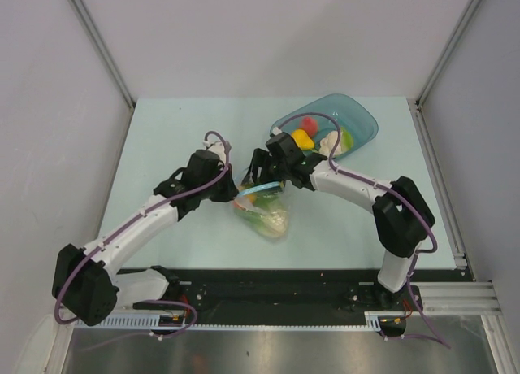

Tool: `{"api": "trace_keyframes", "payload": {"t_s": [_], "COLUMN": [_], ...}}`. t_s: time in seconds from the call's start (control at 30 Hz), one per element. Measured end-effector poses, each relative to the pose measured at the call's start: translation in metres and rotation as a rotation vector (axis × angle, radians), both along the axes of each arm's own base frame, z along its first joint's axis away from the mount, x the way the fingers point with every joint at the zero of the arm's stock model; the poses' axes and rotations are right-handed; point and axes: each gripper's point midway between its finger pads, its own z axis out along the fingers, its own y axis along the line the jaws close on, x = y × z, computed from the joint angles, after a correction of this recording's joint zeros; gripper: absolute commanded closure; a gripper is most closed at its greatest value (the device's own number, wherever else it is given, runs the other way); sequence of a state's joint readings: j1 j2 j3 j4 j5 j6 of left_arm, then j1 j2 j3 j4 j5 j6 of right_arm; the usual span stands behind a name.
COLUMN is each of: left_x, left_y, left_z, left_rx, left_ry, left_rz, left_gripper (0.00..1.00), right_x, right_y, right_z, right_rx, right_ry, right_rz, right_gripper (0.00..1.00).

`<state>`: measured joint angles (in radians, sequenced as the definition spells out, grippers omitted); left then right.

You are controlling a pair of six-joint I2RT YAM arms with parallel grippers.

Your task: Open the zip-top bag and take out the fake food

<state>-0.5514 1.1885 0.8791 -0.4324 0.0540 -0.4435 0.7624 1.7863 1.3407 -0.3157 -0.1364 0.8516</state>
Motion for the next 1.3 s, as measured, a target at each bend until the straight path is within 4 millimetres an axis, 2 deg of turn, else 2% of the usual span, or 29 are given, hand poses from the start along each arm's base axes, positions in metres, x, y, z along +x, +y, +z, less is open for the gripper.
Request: {"api": "trace_keyframes", "payload": {"t_s": [0.23, 0.47, 0.73, 0.77, 0.83, 0.87, 0.93, 0.97, 1.03, 1.07, 1.1, 1.2, 1.3], "left_x": [-0.013, -0.015, -0.02, -0.021, -0.022, -0.023, -0.024, -0.025, -0.025, -0.026, -0.026, -0.025, -0.024], "left_y": [0.001, -0.007, -0.015, -0.015, -0.015, -0.015, -0.017, -0.017, -0.016, -0.014, -0.012, -0.007, 0.001], "left_z": [0.012, 0.047, 0.044, 0.043, 0.041, 0.041, 0.041, 0.041, 0.039, 0.038, 0.037, 0.036, 0.035], "left_rx": [0.049, -0.022, -0.015, -0.011, -0.008, -0.01, -0.015, -0.018, -0.013, -0.008, -0.004, 0.011, 0.031], "left_ry": [-0.056, -0.138, -0.118, -0.113, -0.105, -0.102, -0.098, -0.094, -0.087, -0.08, -0.077, -0.073, -0.075], "left_rz": [0.004, -0.02, -0.051, -0.051, -0.054, -0.054, -0.055, -0.052, -0.039, -0.029, -0.02, 0.012, 0.051], "left_gripper": [1.0, 0.99, 1.0, 0.99, 0.99, 1.0, 1.0, 1.0, 1.0, 1.0, 1.0, 1.0, 1.0], "right_x": [-0.001, -0.01, -0.019, -0.02, -0.02, -0.021, -0.024, -0.026, -0.029, -0.029, -0.029, -0.029, -0.03], "right_y": [0.007, 0.014, 0.021, 0.023, 0.027, 0.03, 0.037, 0.039, 0.042, 0.042, 0.042, 0.04, 0.033], "right_z": [-0.009, -0.008, -0.017, -0.02, -0.026, -0.027, -0.029, -0.029, -0.029, -0.028, -0.027, -0.022, -0.008], "right_rx": [0.003, 0.003, 0.003, 0.003, 0.013, 0.023, 0.043, 0.05, 0.055, 0.058, 0.058, 0.051, 0.038], "right_ry": [-0.002, -0.02, -0.002, 0.003, 0.013, 0.018, 0.022, 0.024, 0.023, 0.017, 0.012, -0.013, -0.053], "right_rz": [0.039, 0.105, 0.149, 0.155, 0.167, 0.175, 0.193, 0.201, 0.216, 0.222, 0.225, 0.24, 0.249], "right_gripper": [0.27, 0.22, 0.22, 0.24, 0.34, 0.47, 0.58, 0.7, 0.83, 0.93, 0.98, 1.0, 1.0]}}
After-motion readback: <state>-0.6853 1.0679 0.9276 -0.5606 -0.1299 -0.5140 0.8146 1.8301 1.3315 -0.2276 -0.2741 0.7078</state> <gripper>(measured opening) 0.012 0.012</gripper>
